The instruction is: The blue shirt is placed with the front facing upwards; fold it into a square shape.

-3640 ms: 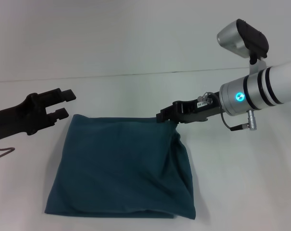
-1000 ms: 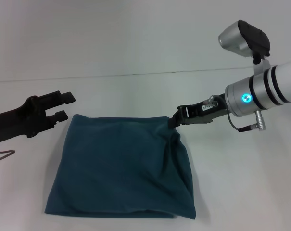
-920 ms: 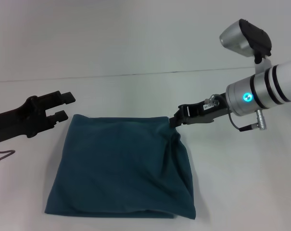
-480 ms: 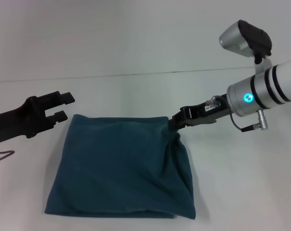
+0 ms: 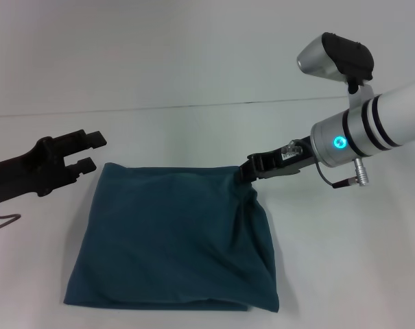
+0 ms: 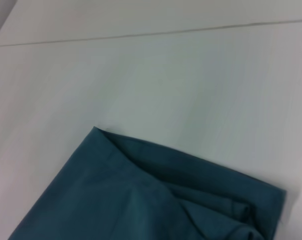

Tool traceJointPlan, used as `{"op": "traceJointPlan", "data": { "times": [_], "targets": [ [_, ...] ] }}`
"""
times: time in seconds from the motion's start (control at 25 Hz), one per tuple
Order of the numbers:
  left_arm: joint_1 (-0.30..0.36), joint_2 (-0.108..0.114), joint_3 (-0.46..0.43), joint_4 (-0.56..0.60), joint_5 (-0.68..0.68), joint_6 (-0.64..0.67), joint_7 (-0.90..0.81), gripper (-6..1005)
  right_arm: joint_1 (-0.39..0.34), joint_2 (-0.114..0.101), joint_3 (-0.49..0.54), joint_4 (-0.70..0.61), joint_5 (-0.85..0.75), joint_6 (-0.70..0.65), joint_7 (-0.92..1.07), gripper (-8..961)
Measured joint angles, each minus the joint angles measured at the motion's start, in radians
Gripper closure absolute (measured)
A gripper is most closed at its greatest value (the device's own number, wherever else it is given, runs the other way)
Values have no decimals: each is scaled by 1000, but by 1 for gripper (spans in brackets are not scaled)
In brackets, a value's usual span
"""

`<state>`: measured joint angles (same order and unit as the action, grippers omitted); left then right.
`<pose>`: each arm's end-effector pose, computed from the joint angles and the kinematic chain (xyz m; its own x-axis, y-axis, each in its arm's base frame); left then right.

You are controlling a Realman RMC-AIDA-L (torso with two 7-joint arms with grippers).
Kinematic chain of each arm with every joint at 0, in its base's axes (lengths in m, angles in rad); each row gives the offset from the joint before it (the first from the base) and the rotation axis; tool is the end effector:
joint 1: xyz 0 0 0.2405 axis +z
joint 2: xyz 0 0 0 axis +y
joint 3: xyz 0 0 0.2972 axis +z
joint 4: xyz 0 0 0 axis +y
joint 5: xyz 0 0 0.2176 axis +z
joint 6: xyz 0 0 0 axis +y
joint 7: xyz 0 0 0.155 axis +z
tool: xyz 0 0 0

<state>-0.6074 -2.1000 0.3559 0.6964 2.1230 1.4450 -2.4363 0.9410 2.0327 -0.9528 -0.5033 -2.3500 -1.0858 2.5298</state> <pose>-0.3044 0.3993 0.0061 -0.1408 0.7948 0.5903 0.9336 -0.0918 0.3463 0.2205 0.4751 -0.0683 0.4050 -0.8780 -0.2551 -0.9081 -0.3540 -0.2236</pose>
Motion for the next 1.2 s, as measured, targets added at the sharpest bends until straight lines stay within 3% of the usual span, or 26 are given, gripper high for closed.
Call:
{"op": "traceJointPlan", "data": {
  "times": [0.28, 0.4, 0.8, 1.2],
  "targets": [
    [0, 0, 1, 0, 0, 0, 1, 309, 5, 9, 4, -1, 11, -6, -28, 771],
    [1, 0, 1, 0, 0, 0, 2, 308, 5, 9, 4, -1, 11, -13, -28, 934],
    [2, 0, 2, 0, 0, 0, 2, 308, -16, 7, 9, -59, 12, -51, -28, 938],
    [3, 0, 2, 0, 0, 1, 2, 308, -62, -26, 76, -132, 21, -107, -22, 943]
  ]
}}
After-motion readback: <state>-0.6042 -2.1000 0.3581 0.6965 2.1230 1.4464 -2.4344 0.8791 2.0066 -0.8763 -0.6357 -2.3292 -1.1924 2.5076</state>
